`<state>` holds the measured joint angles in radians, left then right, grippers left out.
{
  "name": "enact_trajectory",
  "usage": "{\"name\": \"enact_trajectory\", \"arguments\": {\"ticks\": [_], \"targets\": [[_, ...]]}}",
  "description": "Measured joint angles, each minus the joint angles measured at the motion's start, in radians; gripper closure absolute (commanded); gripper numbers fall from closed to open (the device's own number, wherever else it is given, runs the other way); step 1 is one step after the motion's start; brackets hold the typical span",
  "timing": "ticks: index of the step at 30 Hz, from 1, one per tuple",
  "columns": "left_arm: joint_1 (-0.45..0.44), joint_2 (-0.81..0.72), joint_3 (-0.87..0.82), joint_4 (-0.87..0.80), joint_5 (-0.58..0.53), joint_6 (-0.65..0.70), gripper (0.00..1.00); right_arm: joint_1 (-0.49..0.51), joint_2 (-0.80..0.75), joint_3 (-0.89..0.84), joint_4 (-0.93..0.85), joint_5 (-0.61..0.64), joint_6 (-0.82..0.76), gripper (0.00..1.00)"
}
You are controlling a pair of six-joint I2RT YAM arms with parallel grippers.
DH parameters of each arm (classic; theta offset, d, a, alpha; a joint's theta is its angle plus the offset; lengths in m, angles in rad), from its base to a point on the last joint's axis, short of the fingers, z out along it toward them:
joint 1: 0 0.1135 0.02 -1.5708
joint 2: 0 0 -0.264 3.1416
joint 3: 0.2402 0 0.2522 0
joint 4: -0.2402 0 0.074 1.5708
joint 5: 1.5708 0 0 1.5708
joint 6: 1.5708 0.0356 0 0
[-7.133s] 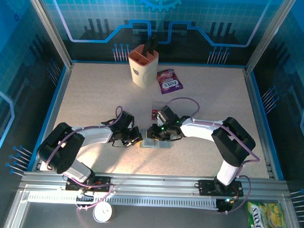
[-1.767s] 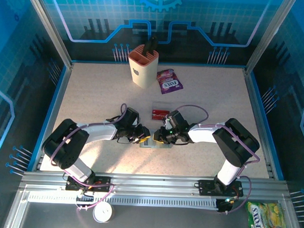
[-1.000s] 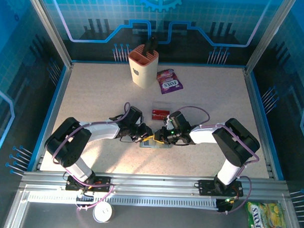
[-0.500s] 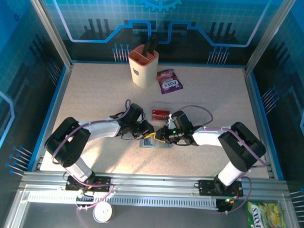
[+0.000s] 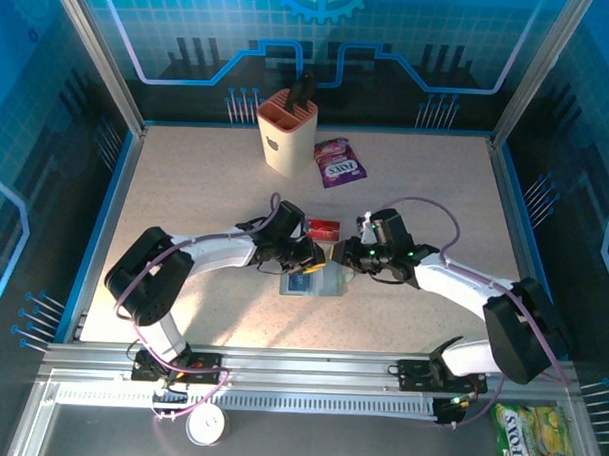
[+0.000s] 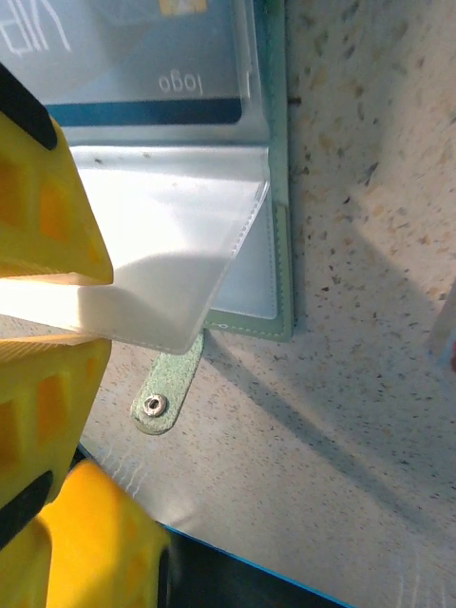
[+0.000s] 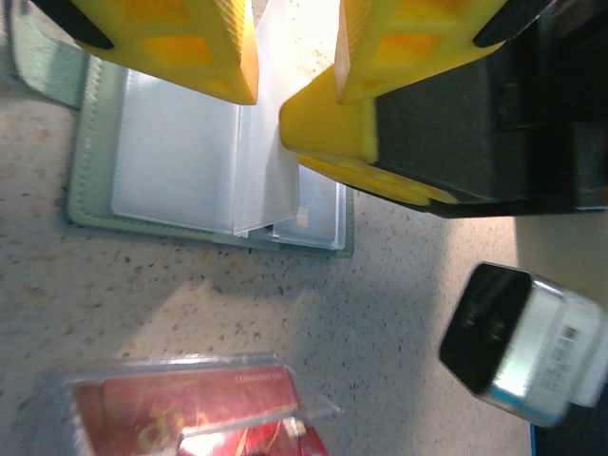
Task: Take the credit cards out of the card holder
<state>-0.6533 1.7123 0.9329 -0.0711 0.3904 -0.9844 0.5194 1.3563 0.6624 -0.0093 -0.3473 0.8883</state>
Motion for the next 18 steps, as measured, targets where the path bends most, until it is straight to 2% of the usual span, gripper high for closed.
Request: {"name": "enact_trajectory", "arguments": {"ticks": [9,18], "targets": [[-0.028,0.09,0.049,-0.01,0.013,0.019,0.8,-0.018,-0.035,-0.024,-0.042,0.014,-0.018,0.7],[-0.031,0.125,0.069,-0.005,0.027,0.024,0.68,-0.019,-0.044,-0.04,-0.06,0.026,-0.018,0.69]]}}
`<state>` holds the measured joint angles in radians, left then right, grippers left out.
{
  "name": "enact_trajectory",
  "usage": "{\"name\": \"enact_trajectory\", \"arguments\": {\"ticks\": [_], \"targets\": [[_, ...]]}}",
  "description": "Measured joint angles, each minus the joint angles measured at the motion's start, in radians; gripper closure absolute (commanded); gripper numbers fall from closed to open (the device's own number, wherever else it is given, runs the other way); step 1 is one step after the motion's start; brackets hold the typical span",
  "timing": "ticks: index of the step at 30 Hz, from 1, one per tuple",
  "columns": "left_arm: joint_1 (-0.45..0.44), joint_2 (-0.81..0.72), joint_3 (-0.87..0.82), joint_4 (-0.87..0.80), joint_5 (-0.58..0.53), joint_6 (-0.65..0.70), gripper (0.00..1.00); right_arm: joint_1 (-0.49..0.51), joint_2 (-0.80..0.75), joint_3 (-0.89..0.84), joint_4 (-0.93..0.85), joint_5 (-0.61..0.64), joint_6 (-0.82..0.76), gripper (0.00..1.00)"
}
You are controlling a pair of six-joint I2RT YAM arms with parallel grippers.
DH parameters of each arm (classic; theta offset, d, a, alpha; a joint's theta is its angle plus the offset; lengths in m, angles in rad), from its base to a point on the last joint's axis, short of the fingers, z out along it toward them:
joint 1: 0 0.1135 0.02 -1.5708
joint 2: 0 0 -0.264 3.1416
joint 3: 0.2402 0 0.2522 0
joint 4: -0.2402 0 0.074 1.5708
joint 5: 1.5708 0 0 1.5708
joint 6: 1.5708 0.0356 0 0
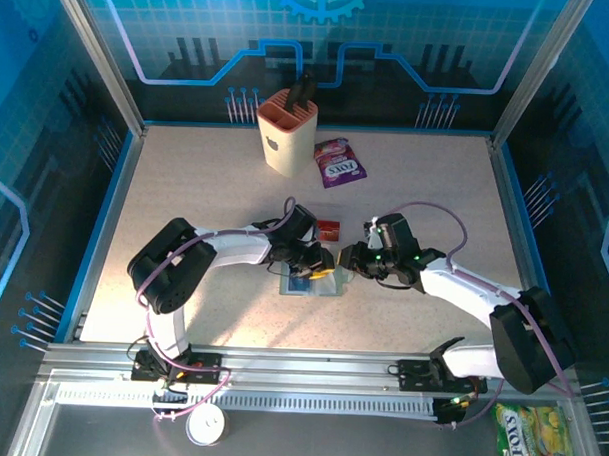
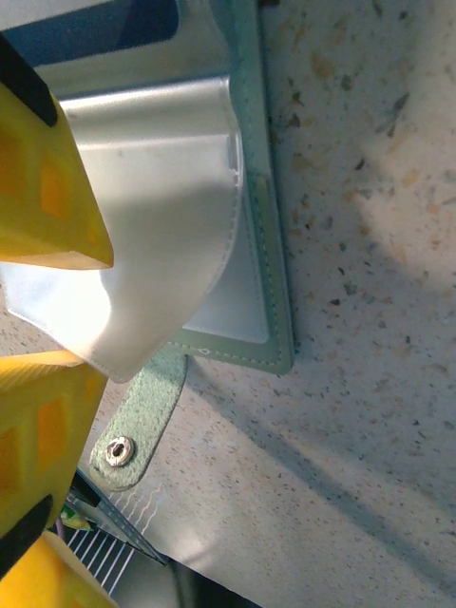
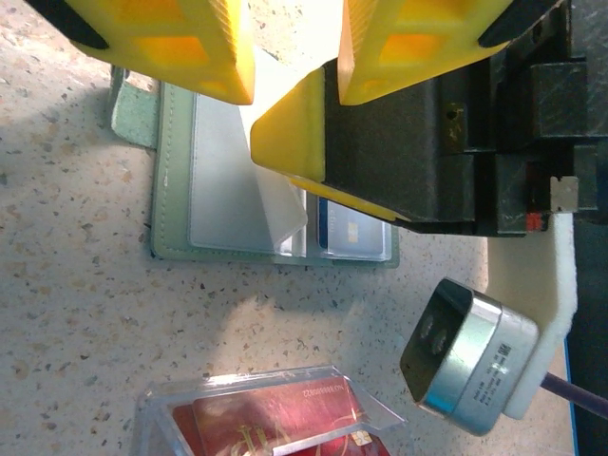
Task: Take the credit cards out of the card holder
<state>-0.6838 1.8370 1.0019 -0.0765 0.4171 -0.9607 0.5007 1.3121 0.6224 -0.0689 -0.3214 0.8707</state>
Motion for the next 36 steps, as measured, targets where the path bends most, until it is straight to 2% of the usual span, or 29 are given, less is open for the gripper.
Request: {"name": "enact_trajectory", "arguments": {"ticks": [8,19,29,36], "targets": [[0.011,-0.045,-0.009,0.008,-0.001,0.003,0.67,0.004,0.001,0.0,-0.002,0.001,0.002,0.69],[0.12,-0.216,-0.144,0.028,-0.001,0.026,0.66,0.069,0.102,0.059,-0.013,0.007,0.011,0.7],[0.195,-0.3,-0.258,-0.006,-0.018,0.066,0.76,0.121,0.243,0.189,-0.029,-0.009,0.011,0.7],[0.204,-0.298,-0.285,-0.011,-0.019,0.087,0.86,0.162,0.32,0.246,-0.032,-0.025,0.011,0.7]]}}
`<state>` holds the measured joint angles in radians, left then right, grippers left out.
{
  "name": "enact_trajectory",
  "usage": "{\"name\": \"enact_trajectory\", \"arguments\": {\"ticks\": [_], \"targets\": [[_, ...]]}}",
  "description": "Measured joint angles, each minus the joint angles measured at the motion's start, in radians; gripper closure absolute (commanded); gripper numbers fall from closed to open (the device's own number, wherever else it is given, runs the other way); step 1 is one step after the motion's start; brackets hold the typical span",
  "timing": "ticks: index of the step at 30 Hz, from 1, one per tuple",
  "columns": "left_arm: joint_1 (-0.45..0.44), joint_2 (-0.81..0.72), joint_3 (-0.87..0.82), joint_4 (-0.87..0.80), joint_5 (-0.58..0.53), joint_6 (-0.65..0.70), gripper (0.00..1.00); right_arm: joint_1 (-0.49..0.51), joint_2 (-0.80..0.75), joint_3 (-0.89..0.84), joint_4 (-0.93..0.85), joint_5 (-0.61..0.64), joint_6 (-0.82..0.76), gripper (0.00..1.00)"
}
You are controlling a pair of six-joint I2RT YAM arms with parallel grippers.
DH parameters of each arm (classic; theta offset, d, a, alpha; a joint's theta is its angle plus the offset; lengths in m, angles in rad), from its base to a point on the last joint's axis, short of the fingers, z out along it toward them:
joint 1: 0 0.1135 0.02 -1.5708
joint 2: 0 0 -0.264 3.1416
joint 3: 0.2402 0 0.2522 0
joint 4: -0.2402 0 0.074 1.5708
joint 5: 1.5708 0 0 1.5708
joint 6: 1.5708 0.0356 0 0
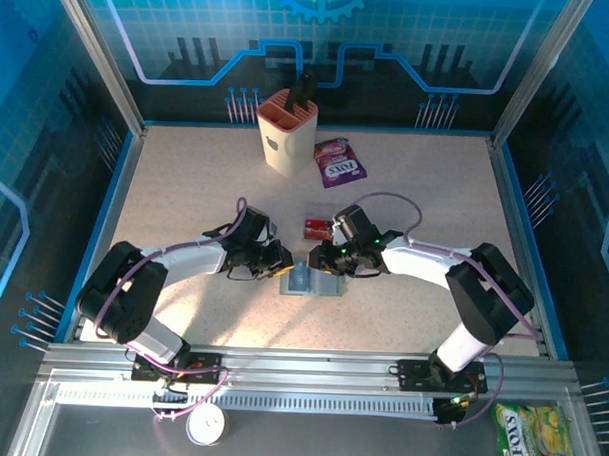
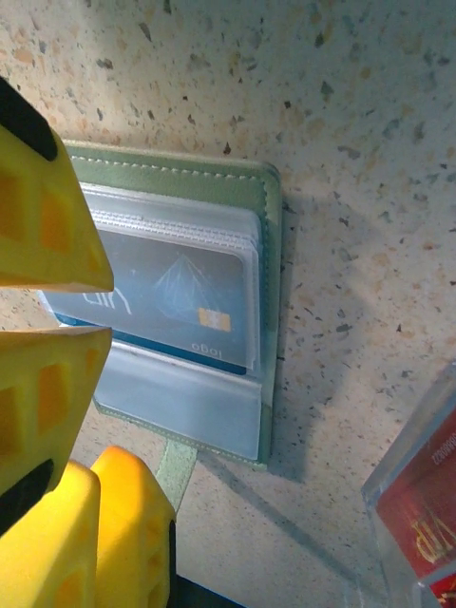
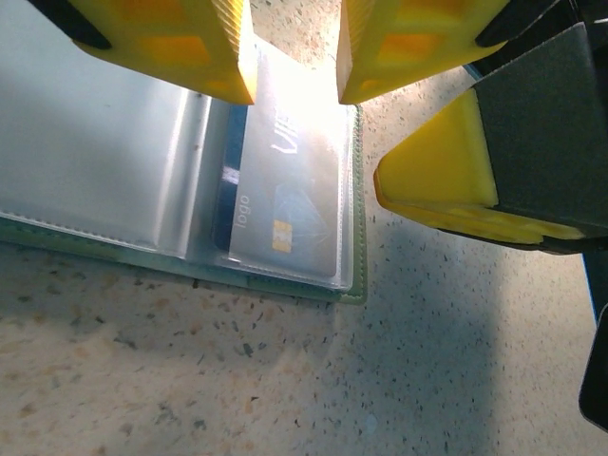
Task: Take the credit cards out of the card holder
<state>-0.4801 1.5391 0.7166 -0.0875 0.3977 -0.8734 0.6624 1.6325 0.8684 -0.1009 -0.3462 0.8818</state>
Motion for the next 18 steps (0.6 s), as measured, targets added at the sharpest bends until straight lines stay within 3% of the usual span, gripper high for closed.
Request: {"name": "enact_trajectory", "arguments": {"ticks": [18], "targets": [[0.001,0.065,-0.021,0.018,0.0,0.013,0.95,0.025,0.085,0.039,0.006,-0.008,0.002,0.7]]}}
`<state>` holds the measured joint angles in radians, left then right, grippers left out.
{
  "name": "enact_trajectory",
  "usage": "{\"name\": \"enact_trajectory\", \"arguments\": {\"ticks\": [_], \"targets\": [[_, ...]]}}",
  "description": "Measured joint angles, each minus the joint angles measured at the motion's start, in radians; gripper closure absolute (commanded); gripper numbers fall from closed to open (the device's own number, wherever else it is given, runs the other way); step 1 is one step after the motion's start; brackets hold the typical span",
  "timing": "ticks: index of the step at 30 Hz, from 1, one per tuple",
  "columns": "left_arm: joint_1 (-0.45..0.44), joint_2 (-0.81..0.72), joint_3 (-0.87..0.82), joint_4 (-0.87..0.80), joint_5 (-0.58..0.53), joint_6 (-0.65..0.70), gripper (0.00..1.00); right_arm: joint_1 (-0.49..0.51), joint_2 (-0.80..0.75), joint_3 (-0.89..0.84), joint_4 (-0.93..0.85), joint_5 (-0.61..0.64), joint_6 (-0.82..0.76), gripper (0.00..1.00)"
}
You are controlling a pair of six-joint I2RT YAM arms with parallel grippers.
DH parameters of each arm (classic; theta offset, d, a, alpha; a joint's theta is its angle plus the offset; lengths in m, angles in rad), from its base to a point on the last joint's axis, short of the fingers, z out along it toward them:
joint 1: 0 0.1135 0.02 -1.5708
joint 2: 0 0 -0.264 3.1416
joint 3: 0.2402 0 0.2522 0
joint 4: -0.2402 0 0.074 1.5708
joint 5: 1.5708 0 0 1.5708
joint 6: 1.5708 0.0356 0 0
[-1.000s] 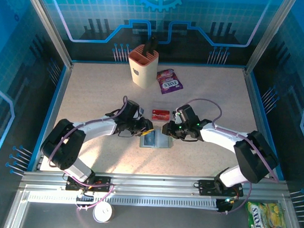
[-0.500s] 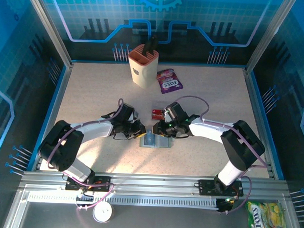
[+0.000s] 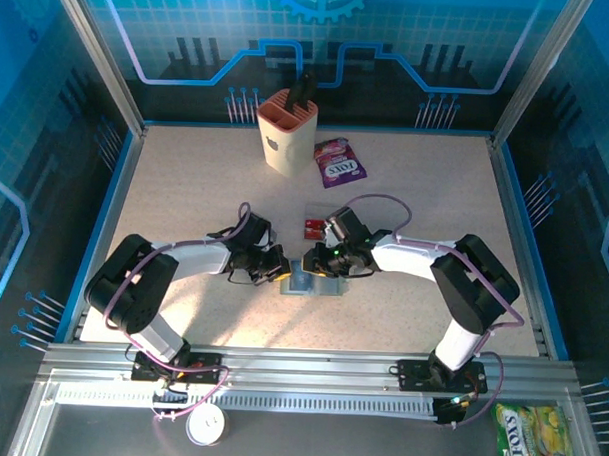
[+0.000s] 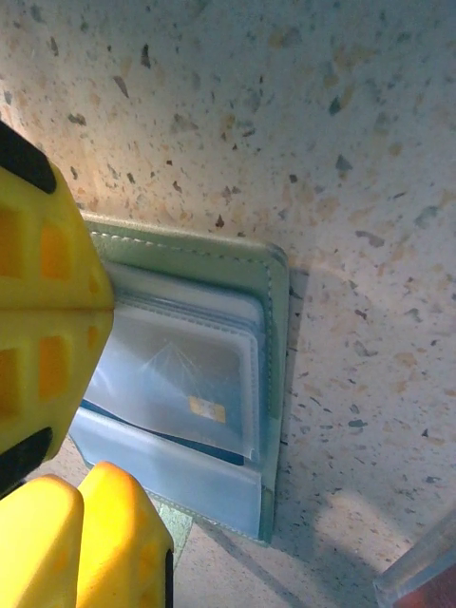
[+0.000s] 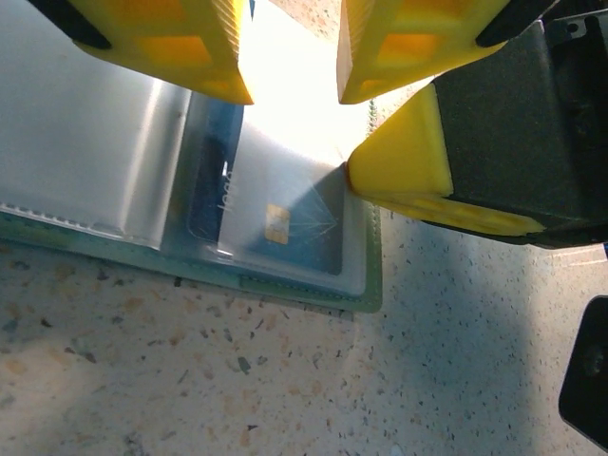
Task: Take the credit cards out of the card holder
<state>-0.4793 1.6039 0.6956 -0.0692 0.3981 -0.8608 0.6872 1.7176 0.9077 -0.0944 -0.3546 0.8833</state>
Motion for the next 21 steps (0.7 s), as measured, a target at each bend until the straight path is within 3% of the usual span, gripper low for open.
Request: {"name": "enact_trajectory", "arguments": {"ticks": [21], "targets": [[0.0,-0.007,-0.045,0.09,0.003,-0.015,0.95,0.006,0.052,0.01,0.004,-0.021,0.006,0.71]]}}
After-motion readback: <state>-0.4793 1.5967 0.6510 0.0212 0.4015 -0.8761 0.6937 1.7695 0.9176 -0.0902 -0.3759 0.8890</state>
